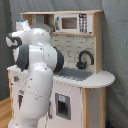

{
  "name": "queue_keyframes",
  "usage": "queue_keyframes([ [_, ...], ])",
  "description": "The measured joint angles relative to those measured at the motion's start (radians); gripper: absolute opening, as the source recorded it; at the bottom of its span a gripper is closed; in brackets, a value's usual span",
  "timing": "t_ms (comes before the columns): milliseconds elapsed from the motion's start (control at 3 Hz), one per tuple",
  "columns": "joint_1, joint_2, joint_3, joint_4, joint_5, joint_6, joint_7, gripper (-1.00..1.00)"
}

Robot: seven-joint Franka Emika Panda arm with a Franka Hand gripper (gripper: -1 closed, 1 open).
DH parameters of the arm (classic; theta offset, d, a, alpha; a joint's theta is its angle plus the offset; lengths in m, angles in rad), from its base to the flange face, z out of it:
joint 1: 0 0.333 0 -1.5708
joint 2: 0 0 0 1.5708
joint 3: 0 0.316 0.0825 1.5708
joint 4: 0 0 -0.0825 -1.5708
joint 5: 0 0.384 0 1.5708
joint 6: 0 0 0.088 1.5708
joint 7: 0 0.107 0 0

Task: Play with the kitchen

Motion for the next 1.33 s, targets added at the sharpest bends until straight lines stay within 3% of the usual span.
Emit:
queue_keyframes([
  [667, 0.167, 0.112, -0.104, 0.102, -0.088, -0.026, 0.020, -1.00],
  [1333, 0.327, 0.211, -0.197, 0.234, -0.158, -0.072, 0.036, -1.00],
])
